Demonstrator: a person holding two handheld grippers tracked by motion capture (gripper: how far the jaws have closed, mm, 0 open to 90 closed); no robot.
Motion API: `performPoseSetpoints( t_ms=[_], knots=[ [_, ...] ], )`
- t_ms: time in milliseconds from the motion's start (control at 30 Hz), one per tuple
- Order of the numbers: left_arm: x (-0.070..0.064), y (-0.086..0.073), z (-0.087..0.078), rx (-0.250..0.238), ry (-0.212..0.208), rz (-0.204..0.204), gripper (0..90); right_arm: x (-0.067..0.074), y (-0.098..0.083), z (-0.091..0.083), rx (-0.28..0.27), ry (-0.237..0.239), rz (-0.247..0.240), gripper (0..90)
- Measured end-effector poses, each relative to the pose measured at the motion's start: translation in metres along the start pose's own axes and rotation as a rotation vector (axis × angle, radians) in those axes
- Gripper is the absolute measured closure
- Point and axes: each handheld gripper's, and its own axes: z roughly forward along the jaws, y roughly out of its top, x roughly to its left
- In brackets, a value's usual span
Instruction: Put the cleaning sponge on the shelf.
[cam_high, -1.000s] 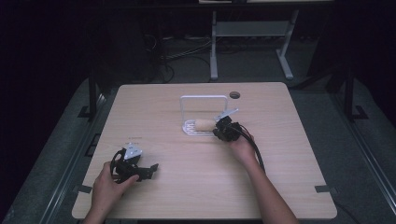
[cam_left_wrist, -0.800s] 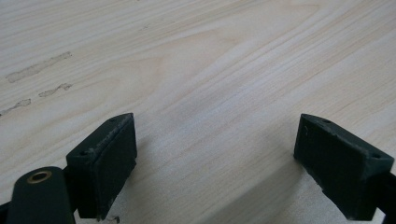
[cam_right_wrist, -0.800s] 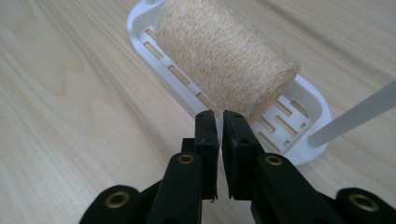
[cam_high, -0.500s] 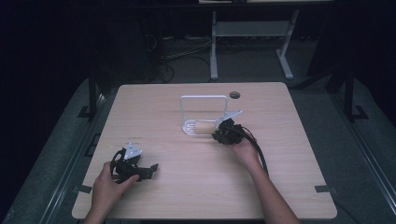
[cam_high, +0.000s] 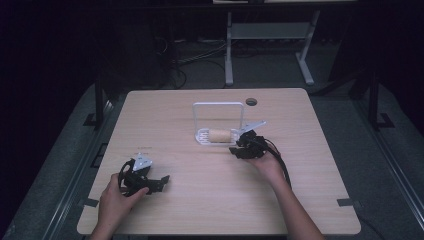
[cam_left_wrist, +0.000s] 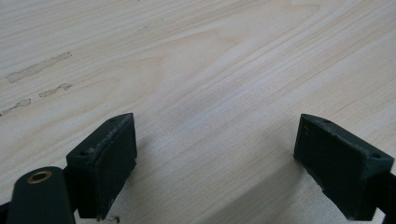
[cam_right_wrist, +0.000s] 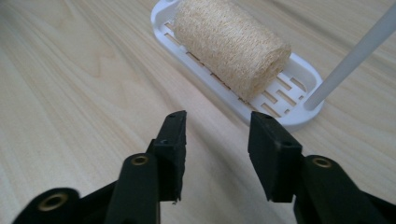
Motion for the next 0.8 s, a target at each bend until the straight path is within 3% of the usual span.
performPoseSetpoints(
  t_ms=[367,800],
  knots=[
    [0.0,0.0,0.0,0.0,0.0,0.001,12.6,-0.001,-0.017,-0.015,-0.019,-0.002,0.033,35.3],
    [0.0,0.0,0.0,0.0,0.0,0.0,12.6,-0.001,-0.04,-0.034,-0.029,-0.015,0.054,27.3]
  ],
)
